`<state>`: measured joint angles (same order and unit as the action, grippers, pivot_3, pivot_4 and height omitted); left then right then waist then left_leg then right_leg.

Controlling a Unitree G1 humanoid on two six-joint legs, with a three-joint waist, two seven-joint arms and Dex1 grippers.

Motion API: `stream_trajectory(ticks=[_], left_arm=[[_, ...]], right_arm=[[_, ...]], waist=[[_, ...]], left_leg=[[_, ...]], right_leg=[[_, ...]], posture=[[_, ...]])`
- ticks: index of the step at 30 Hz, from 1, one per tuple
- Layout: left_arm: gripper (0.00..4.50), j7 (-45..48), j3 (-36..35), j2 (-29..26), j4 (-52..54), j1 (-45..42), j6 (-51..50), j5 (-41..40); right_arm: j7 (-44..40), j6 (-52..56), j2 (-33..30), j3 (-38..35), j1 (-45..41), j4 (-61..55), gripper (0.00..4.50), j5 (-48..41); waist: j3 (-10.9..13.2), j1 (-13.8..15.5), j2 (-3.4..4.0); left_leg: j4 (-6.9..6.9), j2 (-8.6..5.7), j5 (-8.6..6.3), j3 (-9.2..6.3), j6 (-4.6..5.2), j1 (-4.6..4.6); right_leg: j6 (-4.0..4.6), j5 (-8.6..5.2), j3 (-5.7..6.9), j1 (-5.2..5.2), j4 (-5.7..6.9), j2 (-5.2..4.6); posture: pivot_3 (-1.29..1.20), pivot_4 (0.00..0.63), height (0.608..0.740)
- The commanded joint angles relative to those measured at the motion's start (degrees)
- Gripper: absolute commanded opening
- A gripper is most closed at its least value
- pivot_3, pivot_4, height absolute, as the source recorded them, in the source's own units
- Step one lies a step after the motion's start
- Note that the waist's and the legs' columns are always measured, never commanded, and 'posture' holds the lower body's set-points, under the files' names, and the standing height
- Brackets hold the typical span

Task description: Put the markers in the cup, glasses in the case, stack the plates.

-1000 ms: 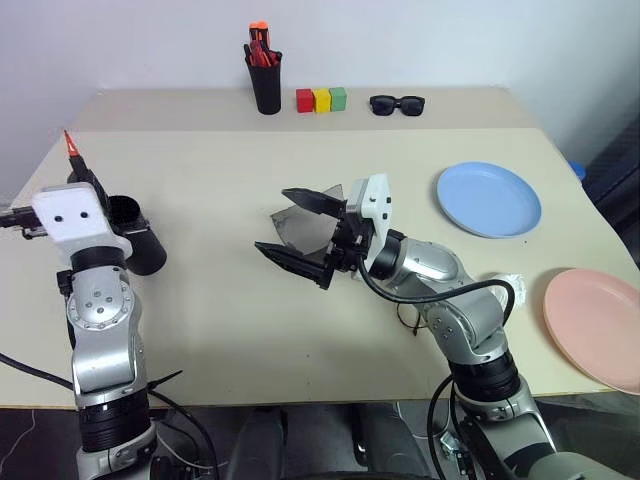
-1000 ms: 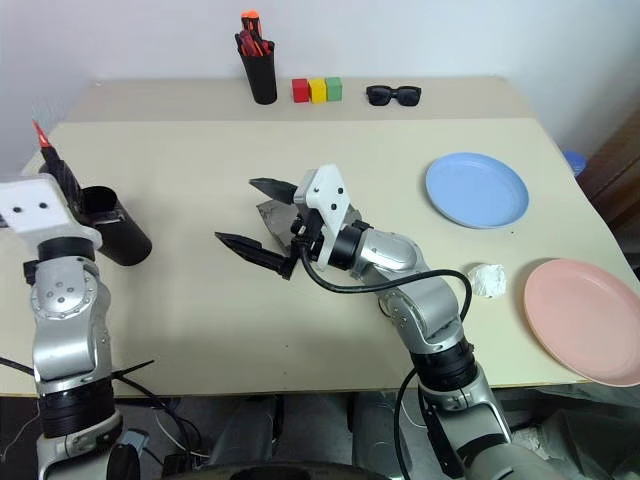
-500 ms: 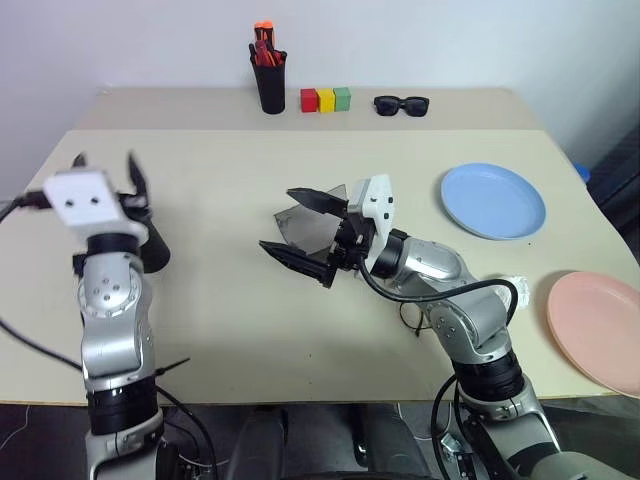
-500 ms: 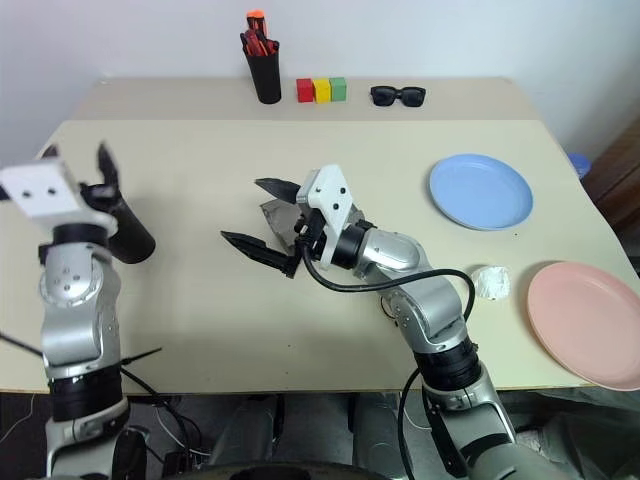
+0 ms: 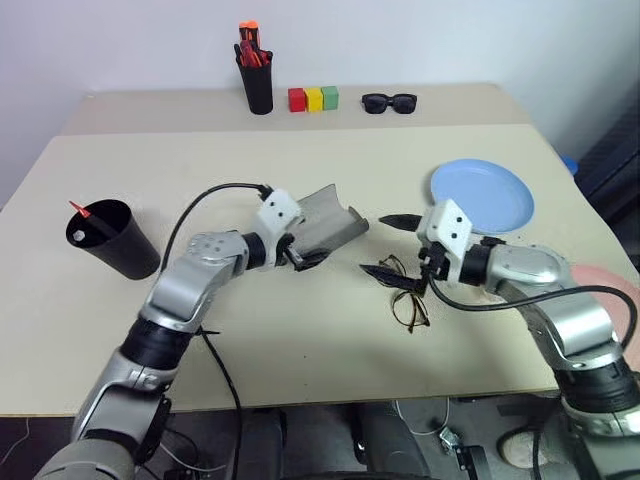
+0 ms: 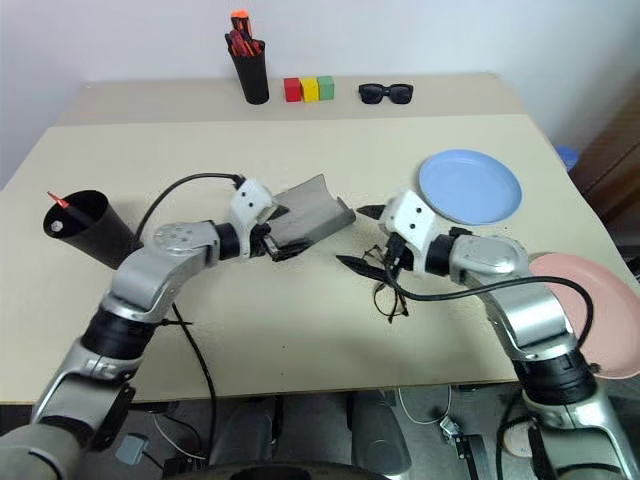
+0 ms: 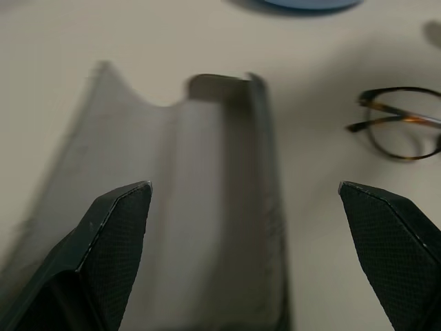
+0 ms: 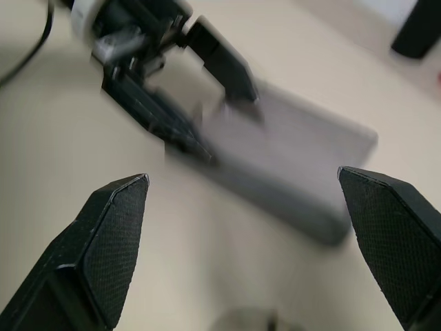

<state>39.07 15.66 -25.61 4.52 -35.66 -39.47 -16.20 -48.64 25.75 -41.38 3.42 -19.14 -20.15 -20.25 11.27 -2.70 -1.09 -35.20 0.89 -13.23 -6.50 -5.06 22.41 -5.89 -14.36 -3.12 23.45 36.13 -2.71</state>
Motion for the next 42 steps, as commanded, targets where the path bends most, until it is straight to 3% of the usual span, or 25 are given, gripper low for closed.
stream_trajectory(ticks=[1, 3, 10, 13, 17, 23, 27, 31, 39, 42], left_arm=[[4.23, 3.2, 4.9, 0.7, -3.7, -2.3, 1.7, 3.4], [3.59, 3.2, 6.6, 2.0, -7.3, -3.4, 2.8, 5.4], [0.03, 5.2, 8.2, 2.8, -10.0, -4.2, 5.9, 9.1], [0.03, 6.8, 8.2, 2.2, -9.5, -3.7, 10.3, 10.5], [0.03, 16.5, 7.2, -3.7, -5.5, -0.8, 27.7, 10.5], [0.03, 24.8, 5.8, -10.6, -1.2, 1.8, 26.9, 8.4], [1.31, 26.2, 6.3, -12.5, 1.5, 3.2, 21.7, 8.8], [3.33, 21.4, 4.8, -10.2, 1.9, 4.1, 22.3, 10.4], [3.33, 17.7, -1.7, -8.4, 3.6, 6.2, 25.4, 7.7], [3.37, 18.6, -4.6, -9.3, 6.0, 8.6, 23.2, 4.6]], right_arm=[[0.5, -1.9, -2.4, -3.6, 3.3, -3.3, 4.5, 1.5], [1.1, -1.5, -3.5, -5.1, 6.4, -4.9, 4.5, 2.0], [2.0, -0.9, -4.8, -7.5, 10.4, -7.4, 4.5, 2.0], [2.2, -0.7, -4.9, -7.7, 10.6, -7.5, 4.5, 2.0], [2.0, 3.7, -5.6, -7.0, 11.5, -8.4, 4.5, 1.1], [6.5, 17.6, -2.1, -9.8, 10.4, -9.2, 4.5, -5.7], [7.5, 25.2, -3.1, -10.4, 11.0, -10.9, 4.5, -8.8], [10.0, 28.6, -3.3, -9.0, 11.1, -10.5, 4.5, -7.8], [14.2, 34.3, 1.1, -9.2, 7.5, -8.5, 4.5, -10.3], [15.4, 34.9, 2.1, -7.8, 6.2, -7.3, 3.62, -9.8]], waist=[[0.0, 0.2, 0.03], [0.0, 0.4, 0.04], [0.0, 0.3, 0.02], [0.0, 0.3, 0.02], [0.0, 0.3, 0.05], [0.0, 0.5, 0.04], [0.0, 0.7, 0.06], [0.0, 0.7, 0.05], [0.0, 0.2, 0.06], [0.0, 0.3, 0.06]], left_leg=[[0.0, 0.01, 0.0, -0.01, 0.0, -0.02], [-0.01, 0.0, 0.0, -0.01, 0.0, -0.01], [-0.04, -0.01, 0.0, 0.0, 0.0, 0.01], [-0.06, -0.01, 0.0, 0.0, 0.0, 0.02], [0.03, 0.01, 0.0, 0.0, 0.0, 0.01], [-0.06, 0.0, 0.0, 0.02, 0.0, 0.03], [-0.06, 0.0, 0.0, 0.01, 0.0, 0.05], [-0.06, 0.0, 0.0, 0.01, 0.01, 0.05], [-0.04, 0.02, 0.0, 0.01, 0.01, 0.0], [-0.06, 0.02, 0.0, 0.01, 0.01, 0.01]], right_leg=[[-0.01, 0.0, 0.01, -0.01, 0.02, 0.02], [-0.06, -0.05, 0.01, -0.04, 0.0, 0.0], [-0.22, -0.1, -0.01, -0.03, 0.0, -0.01], [-0.2, -0.13, -0.02, -0.04, -0.02, -0.02], [-0.02, -0.01, -0.02, 0.0, -0.01, -0.01], [0.07, -0.05, -0.04, -0.04, -0.02, -0.02], [0.07, -0.06, -0.03, -0.04, -0.01, -0.02], [0.07, -0.06, -0.03, -0.03, -0.02, -0.03], [0.04, -0.04, -0.03, -0.03, 0.03, 0.0], [0.03, -0.03, -0.03, -0.02, 0.03, -0.01]], posture=[[0.0, 0.15, 0.74], [0.0, 0.15, 0.74], [0.0, 0.15, 0.74], [0.0, 0.15, 0.74], [0.0, 0.15, 0.74], [0.0, 0.15, 0.74], [0.0, 0.15, 0.74], [0.0, 0.15, 0.74], [0.0, 0.15, 0.74], [0.0, 0.15, 0.74]])
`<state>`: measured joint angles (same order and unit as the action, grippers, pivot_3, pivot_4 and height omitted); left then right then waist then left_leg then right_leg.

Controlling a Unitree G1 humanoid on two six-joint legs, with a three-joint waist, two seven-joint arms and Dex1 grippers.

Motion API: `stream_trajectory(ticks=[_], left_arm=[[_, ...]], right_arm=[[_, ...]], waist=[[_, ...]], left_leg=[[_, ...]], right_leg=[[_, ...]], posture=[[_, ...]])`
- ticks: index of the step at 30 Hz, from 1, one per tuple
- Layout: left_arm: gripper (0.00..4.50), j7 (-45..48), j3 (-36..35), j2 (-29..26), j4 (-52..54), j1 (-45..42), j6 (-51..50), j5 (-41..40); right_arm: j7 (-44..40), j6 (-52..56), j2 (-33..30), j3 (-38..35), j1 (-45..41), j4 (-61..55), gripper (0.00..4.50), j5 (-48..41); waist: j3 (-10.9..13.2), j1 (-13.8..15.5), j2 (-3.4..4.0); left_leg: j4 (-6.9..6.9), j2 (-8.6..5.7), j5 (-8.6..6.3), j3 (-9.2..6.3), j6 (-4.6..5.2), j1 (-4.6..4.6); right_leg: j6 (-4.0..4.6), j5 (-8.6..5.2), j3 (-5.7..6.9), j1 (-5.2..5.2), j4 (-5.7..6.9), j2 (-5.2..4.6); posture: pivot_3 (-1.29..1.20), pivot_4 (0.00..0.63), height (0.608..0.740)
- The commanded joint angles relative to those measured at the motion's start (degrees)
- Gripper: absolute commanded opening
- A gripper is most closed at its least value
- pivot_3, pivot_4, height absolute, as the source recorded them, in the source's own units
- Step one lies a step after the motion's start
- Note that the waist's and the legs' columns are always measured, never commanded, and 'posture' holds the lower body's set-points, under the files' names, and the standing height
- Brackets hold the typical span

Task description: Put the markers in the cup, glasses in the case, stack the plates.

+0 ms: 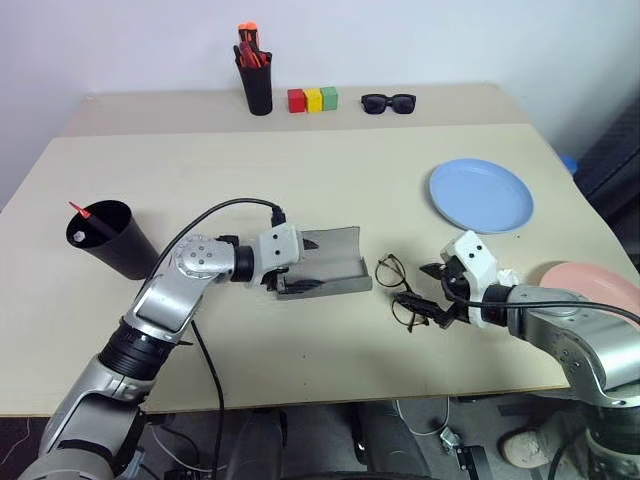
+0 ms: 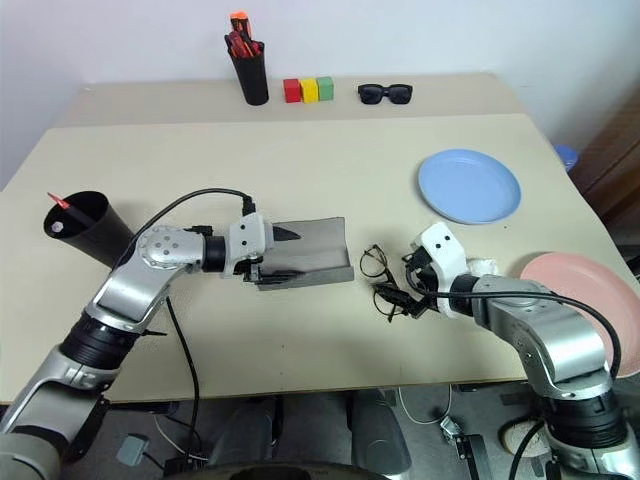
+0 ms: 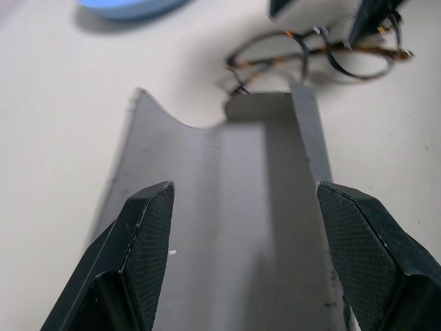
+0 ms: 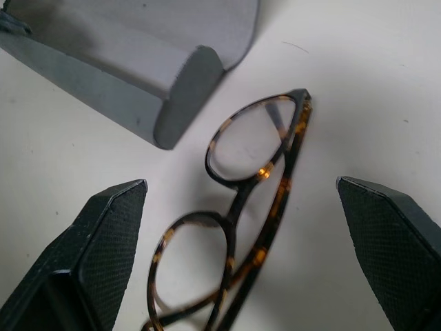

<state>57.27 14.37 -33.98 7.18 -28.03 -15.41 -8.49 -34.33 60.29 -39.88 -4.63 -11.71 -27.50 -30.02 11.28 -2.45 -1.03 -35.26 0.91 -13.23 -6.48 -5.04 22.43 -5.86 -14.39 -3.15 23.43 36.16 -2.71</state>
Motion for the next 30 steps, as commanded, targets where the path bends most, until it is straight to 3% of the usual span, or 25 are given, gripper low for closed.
stream_trajectory(ticks=[1, 7, 17, 22, 27, 30], left_arm=[[3.37, -0.2, -4.4, -1.3, 4.0, 1.9, -1.1, -3.3], [3.37, -2.5, -9.1, -3.9, 8.6, 7.6, -3.2, -4.3], [3.37, -5.8, -15.7, -6.4, 11.2, 17.0, -4.6, -5.9], [3.37, -7.6, -20.5, -7.3, 9.7, 22.9, -2.6, -5.3], [3.37, -7.9, -23.0, -6.7, 8.6, 26.7, -0.5, -6.2], [3.37, -8.5, -23.9, -6.5, 8.1, 28.8, 0.2, -6.1]], right_arm=[[1.6, 1.1, 1.0, 0.5, -1.7, 0.7, 3.19, -0.1], [2.3, 3.3, 0.2, 1.3, -2.8, 2.1, 0.17, -0.1], [-0.3, -1.1, -4.4, 2.6, -4.9, -0.4, 0.07, 1.0], [-7.1, -5.4, -7.6, 5.8, -14.3, -2.6, 0.07, -0.1], [-17.9, -17.4, -5.1, 17.9, -26.9, 6.9, 0.07, 6.2], [-24.8, -26.4, 1.8, 26.2, -35.3, 19.0, 0.07, 11.1]], waist=[[0.0, 0.1, 0.0], [0.0, 0.0, 0.0], [0.0, 0.2, -0.02], [0.0, -0.4, 0.1], [0.0, -0.2, 0.09], [0.0, -0.3, 0.08]], left_leg=[[0.0, 0.0, 0.0, 0.0, 0.0, 0.0], [0.0, 0.0, 0.0, 0.0, 0.0, 0.0], [-0.02, 0.0, 0.0, 0.01, 0.0, -0.02], [0.02, 0.04, 0.0, 0.07, 0.0, -0.03], [0.02, 0.06, 0.0, 0.08, 0.0, -0.03], [0.01, 0.06, 0.0, 0.11, 0.0, -0.03]], right_leg=[[0.0, 0.0, 0.0, 0.0, 0.0, 0.0], [0.01, 0.0, 0.0, 0.0, 0.0, 0.0], [0.04, -0.02, 0.01, -0.05, -0.05, -0.02], [0.06, -0.01, -0.01, 0.06, -0.01, 0.01], [0.08, -0.01, 0.0, 0.04, -0.06, 0.02], [0.09, 0.01, 0.0, 0.04, -0.06, -0.01]], posture=[[0.0, 0.15, 0.74], [0.0, 0.15, 0.74], [0.0, 0.15, 0.74], [0.0, 0.15, 0.74], [0.0, 0.15, 0.74], [0.0, 0.15, 0.74]])
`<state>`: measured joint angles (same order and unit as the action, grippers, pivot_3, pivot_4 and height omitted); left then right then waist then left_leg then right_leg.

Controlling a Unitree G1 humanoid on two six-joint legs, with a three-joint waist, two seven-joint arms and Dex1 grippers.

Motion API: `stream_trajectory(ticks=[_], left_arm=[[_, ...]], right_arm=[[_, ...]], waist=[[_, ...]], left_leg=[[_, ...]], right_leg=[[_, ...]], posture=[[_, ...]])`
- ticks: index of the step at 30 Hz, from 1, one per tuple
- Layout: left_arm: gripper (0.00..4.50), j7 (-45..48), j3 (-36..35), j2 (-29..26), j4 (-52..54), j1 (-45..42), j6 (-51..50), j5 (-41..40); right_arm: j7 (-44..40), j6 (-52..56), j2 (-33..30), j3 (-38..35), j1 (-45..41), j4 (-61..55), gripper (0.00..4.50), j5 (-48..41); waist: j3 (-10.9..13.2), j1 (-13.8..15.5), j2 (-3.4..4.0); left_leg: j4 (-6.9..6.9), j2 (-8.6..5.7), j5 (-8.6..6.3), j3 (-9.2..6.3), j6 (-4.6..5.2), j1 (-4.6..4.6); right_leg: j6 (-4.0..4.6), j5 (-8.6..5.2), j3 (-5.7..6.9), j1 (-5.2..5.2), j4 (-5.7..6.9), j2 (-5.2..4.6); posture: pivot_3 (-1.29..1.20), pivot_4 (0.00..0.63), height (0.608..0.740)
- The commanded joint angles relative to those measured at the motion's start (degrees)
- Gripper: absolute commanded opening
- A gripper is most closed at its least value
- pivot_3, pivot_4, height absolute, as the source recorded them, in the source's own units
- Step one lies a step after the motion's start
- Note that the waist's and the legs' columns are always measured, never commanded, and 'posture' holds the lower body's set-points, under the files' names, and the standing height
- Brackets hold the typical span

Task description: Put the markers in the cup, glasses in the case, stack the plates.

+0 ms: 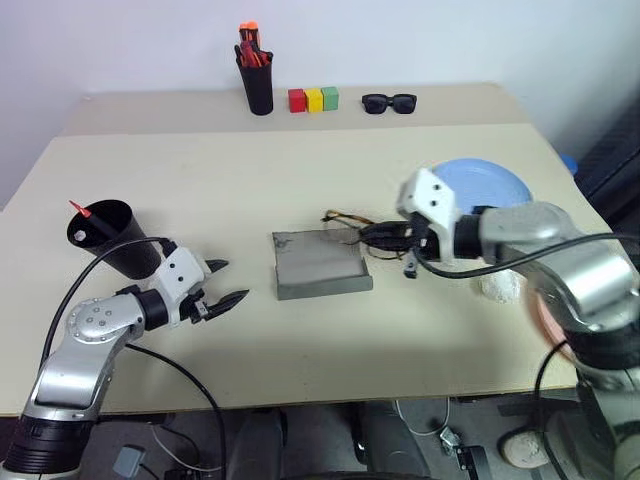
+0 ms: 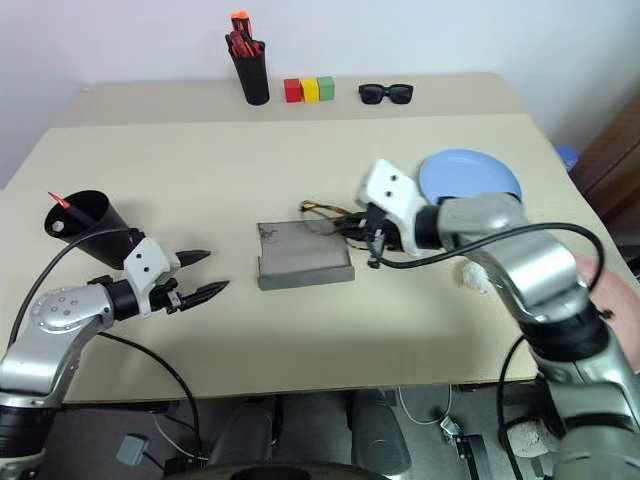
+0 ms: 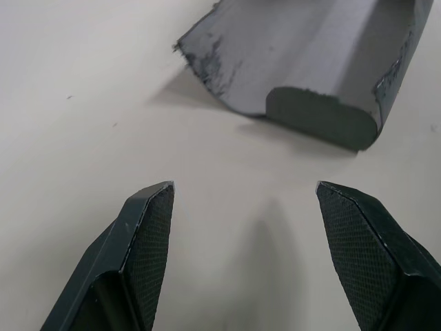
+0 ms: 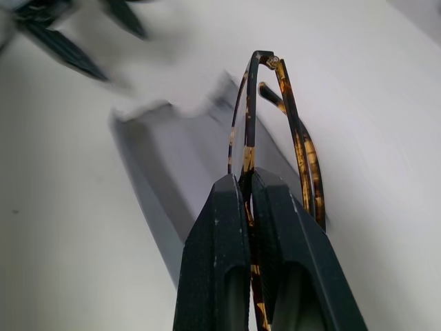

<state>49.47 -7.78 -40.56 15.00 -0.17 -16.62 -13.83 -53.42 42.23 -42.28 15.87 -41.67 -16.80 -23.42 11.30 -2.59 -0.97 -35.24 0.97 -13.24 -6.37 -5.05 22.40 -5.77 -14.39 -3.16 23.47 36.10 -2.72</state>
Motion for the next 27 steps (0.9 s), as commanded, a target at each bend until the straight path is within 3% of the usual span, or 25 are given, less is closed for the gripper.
stream_trajectory(ticks=[1, 8, 13, 17, 20, 24, 27], left_arm=[[3.37, -0.9, -2.0, 0.2, 0.4, 1.5, 1.6, -0.8], [3.37, -3.1, -2.6, 0.7, 3.9, 3.6, 1.5, -1.4], [3.37, -3.9, -2.6, 1.0, 7.5, 5.8, 1.2, -2.0], [3.37, -4.0, -1.7, 1.1, 7.7, 5.5, 1.5, -1.5], [3.37, -4.3, -0.8, 1.5, 7.3, 3.7, 0.8, -1.8], [3.37, -4.4, -0.8, 1.8, 6.5, 0.5, -1.0, -3.1], [3.37, -5.2, -1.3, 2.6, 5.7, -3.8, -5.5, -6.0]], right_arm=[[-7.5, -11.5, 6.3, 7.9, -7.6, 12.8, 0.07, 6.7], [-16.3, -20.7, 12.8, 11.0, -12.1, 30.5, 0.07, 11.5], [-23.9, -19.3, 12.0, 10.7, -11.3, 29.8, 0.07, 10.8], [-25.5, -17.6, 12.7, 10.3, -10.6, 29.8, 0.07, 11.1], [-23.8, -19.1, 13.6, 9.7, -10.6, 30.9, 1.08, 12.5], [-19.9, -21.4, 14.0, 7.8, -10.8, 30.8, 3.0, 14.4], [-16.9, -22.1, 13.1, 5.6, -10.4, 29.5, 3.0, 15.4]], waist=[[0.0, -0.2, 0.03], [0.0, 0.3, 0.03], [0.0, 0.0, 0.06], [0.0, -0.1, 0.07], [0.0, 0.0, 0.07], [0.0, 0.1, 0.07], [0.0, 0.1, 0.06]], left_leg=[[0.0, 0.0, 0.0, 0.03, 0.0, -0.02], [0.04, -0.03, 0.0, -0.03, 0.0, 0.09], [0.06, -0.01, 0.0, -0.03, 0.0, 0.02], [0.04, 0.0, 0.0, -0.04, 0.0, -0.05], [0.04, 0.0, 0.0, -0.03, 0.0, -0.04], [0.03, -0.01, 0.0, -0.03, 0.0, -0.02], [0.02, -0.01, 0.0, -0.04, -0.01, -0.01]], right_leg=[[0.0, 0.01, -0.01, 0.02, 0.02, 0.0], [-0.13, 0.07, 0.02, 0.07, 0.03, -0.04], [-0.16, 0.1, 0.02, 0.09, 0.14, 0.0], [-0.05, 0.04, 0.01, 0.09, 0.23, 0.03], [-0.05, 0.04, 0.01, 0.09, 0.23, 0.03], [-0.12, 0.08, 0.01, 0.09, 0.22, 0.02], [-0.17, 0.11, 0.02, 0.08, 0.21, 0.02]], posture=[[0.0, 0.15, 0.74], [0.0, 0.15, 0.74], [0.0, 0.15, 0.74], [0.0, 0.15, 0.74], [0.0, 0.15, 0.74], [0.0, 0.15, 0.74], [0.0, 0.15, 0.74]])
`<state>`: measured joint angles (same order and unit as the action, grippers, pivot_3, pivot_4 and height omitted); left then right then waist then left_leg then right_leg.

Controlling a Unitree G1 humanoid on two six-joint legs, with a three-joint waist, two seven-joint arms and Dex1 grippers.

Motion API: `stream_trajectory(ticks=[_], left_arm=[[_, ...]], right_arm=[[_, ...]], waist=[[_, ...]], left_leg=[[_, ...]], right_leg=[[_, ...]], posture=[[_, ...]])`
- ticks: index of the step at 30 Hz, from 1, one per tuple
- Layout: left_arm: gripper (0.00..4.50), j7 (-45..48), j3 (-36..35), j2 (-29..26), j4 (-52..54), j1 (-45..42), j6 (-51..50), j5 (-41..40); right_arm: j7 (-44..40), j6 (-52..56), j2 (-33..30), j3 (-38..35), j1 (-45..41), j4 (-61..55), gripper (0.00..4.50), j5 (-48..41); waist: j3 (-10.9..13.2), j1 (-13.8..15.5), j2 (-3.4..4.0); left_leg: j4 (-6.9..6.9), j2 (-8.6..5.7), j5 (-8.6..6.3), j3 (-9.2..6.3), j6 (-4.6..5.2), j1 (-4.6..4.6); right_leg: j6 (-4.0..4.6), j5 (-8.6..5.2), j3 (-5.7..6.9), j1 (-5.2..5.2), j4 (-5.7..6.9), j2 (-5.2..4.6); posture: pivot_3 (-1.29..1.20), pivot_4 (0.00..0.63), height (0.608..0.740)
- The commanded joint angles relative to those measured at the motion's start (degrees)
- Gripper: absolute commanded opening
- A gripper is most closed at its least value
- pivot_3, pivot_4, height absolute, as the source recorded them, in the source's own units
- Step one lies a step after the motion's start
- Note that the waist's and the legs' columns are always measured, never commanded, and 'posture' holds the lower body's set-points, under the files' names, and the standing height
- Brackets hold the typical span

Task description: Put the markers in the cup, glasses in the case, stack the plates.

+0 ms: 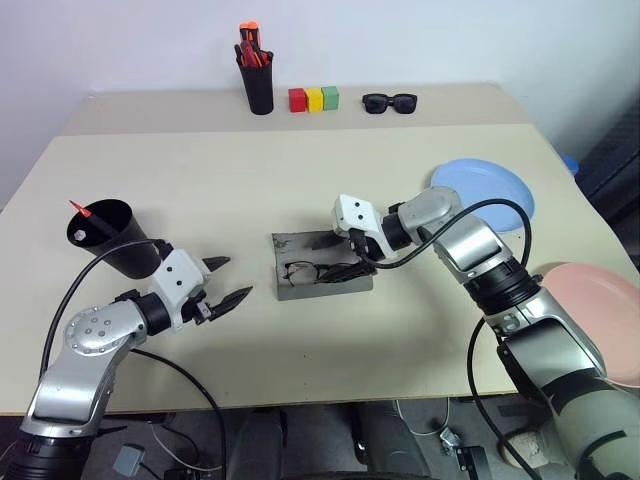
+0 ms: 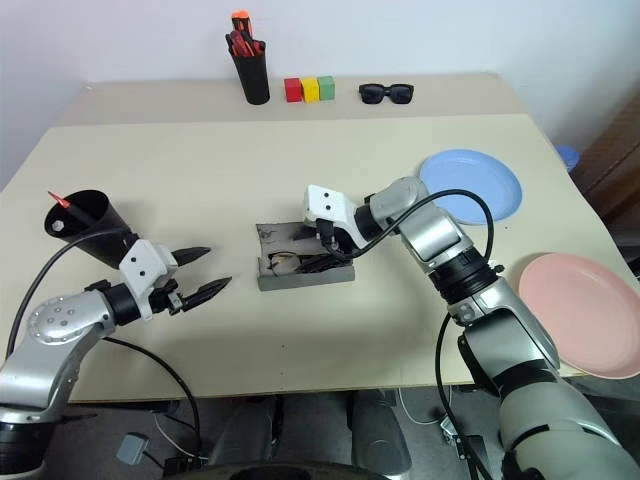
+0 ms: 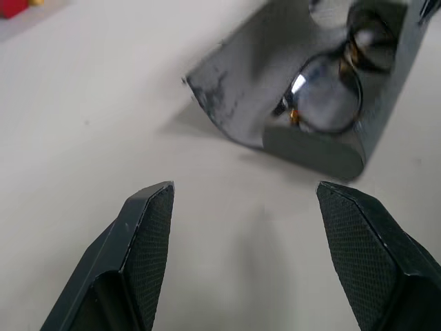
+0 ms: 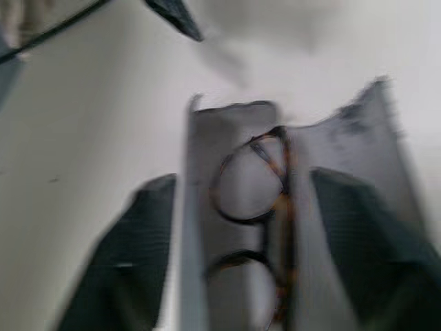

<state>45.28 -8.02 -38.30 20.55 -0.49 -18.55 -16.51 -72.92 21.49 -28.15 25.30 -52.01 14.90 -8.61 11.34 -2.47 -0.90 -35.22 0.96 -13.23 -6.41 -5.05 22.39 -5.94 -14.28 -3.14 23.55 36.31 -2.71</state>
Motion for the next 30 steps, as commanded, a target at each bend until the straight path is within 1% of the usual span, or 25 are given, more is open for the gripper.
stream_trajectory(ticks=[1, 2, 4, 5, 7, 8, 9, 11, 13, 15, 18, 20, 23, 25, 30], left_arm=[[3.37, -1.5, -0.8, 1.1, -0.7, -5.8, -4.9, -4.1], [3.37, -1.9, -0.7, 1.5, -1.2, -7.4, -5.9, -4.6], [2.82, -3.5, 0.6, 2.7, -2.6, -11.8, -9.8, -5.3], [2.58, -4.7, 2.0, 3.4, -3.6, -14.2, -11.0, -4.3], [1.56, -5.8, 5.0, 4.9, -5.6, -19.1, -12.1, -2.7], [1.14, -7.8, 6.3, 6.4, -7.7, -22.4, -13.1, -1.5], [0.57, -9.9, 7.6, 8.1, -10.3, -26.0, -14.6, -0.2], [0.57, -12.0, 9.7, 10.7, -15.0, -31.8, -17.0, 1.1], [0.57, -13.5, 10.3, 13.7, -20.6, -37.3, -20.3, 0.9], [0.57, -13.0, 11.4, 15.8, -25.9, -41.5, -21.6, 1.0], [0.57, -10.9, 15.1, 16.7, -34.5, -45.7, -21.3, 3.9], [0.57, -8.2, 17.0, 16.4, -37.4, -46.9, -20.7, 4.5], [0.57, -0.9, 19.6, 15.2, -37.3, -46.8, -19.8, 3.6], [0.57, 4.7, 21.5, 13.3, -34.8, -45.5, -18.5, 3.2], [0.57, 10.9, 22.0, 10.6, -30.2, -42.7, -17.5, 2.3]], right_arm=[[3.8, -1.6, -1.8, -5.0, 0.8, -4.0, 3.0, 0.8], [4.6, -1.7, -2.3, -5.8, 1.4, -5.3, 3.0, 1.0], [5.8, -2.0, -4.0, -7.4, 4.2, -10.2, 3.07, 0.9], [6.4, -1.7, -4.8, -8.5, 6.1, -13.4, 3.07, 0.4], [8.7, -0.1, -6.1, -11.3, 10.6, -20.7, 3.07, -1.1], [10.4, 1.2, -6.6, -13.0, 13.3, -24.4, 3.07, -1.5], [11.9, 2.9, -7.3, -14.8, 16.3, -28.3, 3.07, -2.1], [14.0, 4.6, -8.7, -16.9, 21.5, -34.4, 3.07, -2.6], [15.9, 6.8, -9.9, -18.7, 26.8, -40.2, 3.07, -3.2], [18.0, 9.6, -10.6, -20.4, 31.7, -45.1, 3.07, -4.1], [22.0, 12.0, -10.8, -23.7, 38.6, -50.3, 3.07, -4.4], [23.9, 13.1, -11.1, -25.5, 41.5, -51.9, 3.07, -4.5], [26.3, 14.3, -11.5, -28.1, 45.6, -53.4, 3.07, -4.7], [26.9, 13.9, -12.1, -29.4, 48.0, -53.9, 3.07, -4.7], [28.4, 12.8, -12.4, -30.4, 48.4, -52.6, 3.07, -4.6]], waist=[[0.0, 0.1, 0.0], [0.0, 0.3, 0.0], [0.0, 0.1, -0.01], [0.0, 0.3, -0.01], [0.0, 0.2, -0.02], [0.0, 0.5, -0.02], [0.0, 0.4, -0.03], [0.0, 0.5, -0.05], [0.0, 0.4, -0.04], [0.0, 0.1, -0.07], [0.0, -0.2, -0.06], [0.0, -0.2, -0.06], [0.0, 0.0, -0.07], [0.0, 0.1, -0.07], [0.0, 0.0, -0.06]], left_leg=[[0.0, 0.0, 0.0, 0.0, 0.0, 0.0], [0.0, 0.0, 0.0, -0.01, 0.0, 0.01], [-0.02, -0.01, 0.0, -0.03, 0.0, 0.02], [-0.01, -0.02, 0.0, -0.03, 0.0, 0.02], [-0.01, -0.02, 0.0, -0.07, 0.0, 0.03], [0.0, -0.02, 0.0, -0.07, 0.0, 0.04], [-0.01, -0.03, 0.0, -0.11, 0.0, 0.04], [-0.09, -0.05, 0.0, -0.12, -0.01, 0.04], [-0.12, -0.05, 0.0, -0.11, -0.01, 0.04], [-0.12, -0.06, 0.0, -0.12, 0.0, 0.03], [-0.05, -0.06, 0.0, -0.12, 0.0, -0.02], [-0.04, -0.06, 0.0, -0.12, 0.0, -0.02], [-0.06, -0.06, 0.0, -0.1, 0.0, -0.01], [-0.06, -0.06, 0.0, -0.11, 0.0, 0.01], [-0.05, -0.06, 0.0, -0.09, 0.0, 0.0]], right_leg=[[0.0, 0.0, 0.0, 0.0, 0.0, 0.0], [-0.01, 0.0, 0.01, 0.0, 0.0, 0.0], [-0.06, 0.02, 0.01, -0.02, -0.02, 0.0], [-0.08, 0.02, 0.01, -0.03, -0.04, -0.01], [-0.12, 0.02, 0.04, -0.04, -0.05, 0.0], [-0.12, 0.02, 0.04, -0.05, -0.04, -0.01], [-0.13, 0.02, 0.06, -0.07, -0.04, -0.01], [-0.14, 0.03, 0.06, -0.09, -0.02, -0.01], [-0.15, 0.03, 0.06, -0.12, -0.03, -0.01], [-0.15, 0.03, 0.06, -0.12, -0.03, 0.0], [-0.16, 0.02, 0.05, -0.11, -0.03, 0.01], [-0.15, 0.02, 0.05, -0.1, -0.02, 0.02], [-0.15, 0.02, 0.03, -0.1, -0.02, 0.02], [-0.14, 0.01, 0.04, -0.1, -0.03, 0.01], [-0.13, 0.01, 0.02, -0.12, -0.06, -0.01]], posture=[[0.0, 0.15, 0.74], [0.0, 0.15, 0.74], [0.0, 0.15, 0.74], [0.0, 0.15, 0.74], [0.0, 0.15, 0.74], [0.0, 0.15, 0.74], [0.0, 0.15, 0.74], [0.0, 0.15, 0.74], [0.0, 0.15, 0.74], [0.0, 0.15, 0.74], [0.0, 0.15, 0.74], [0.0, 0.15, 0.74], [0.0, 0.15, 0.74], [0.0, 0.15, 0.74], [0.0, 0.15, 0.74]])
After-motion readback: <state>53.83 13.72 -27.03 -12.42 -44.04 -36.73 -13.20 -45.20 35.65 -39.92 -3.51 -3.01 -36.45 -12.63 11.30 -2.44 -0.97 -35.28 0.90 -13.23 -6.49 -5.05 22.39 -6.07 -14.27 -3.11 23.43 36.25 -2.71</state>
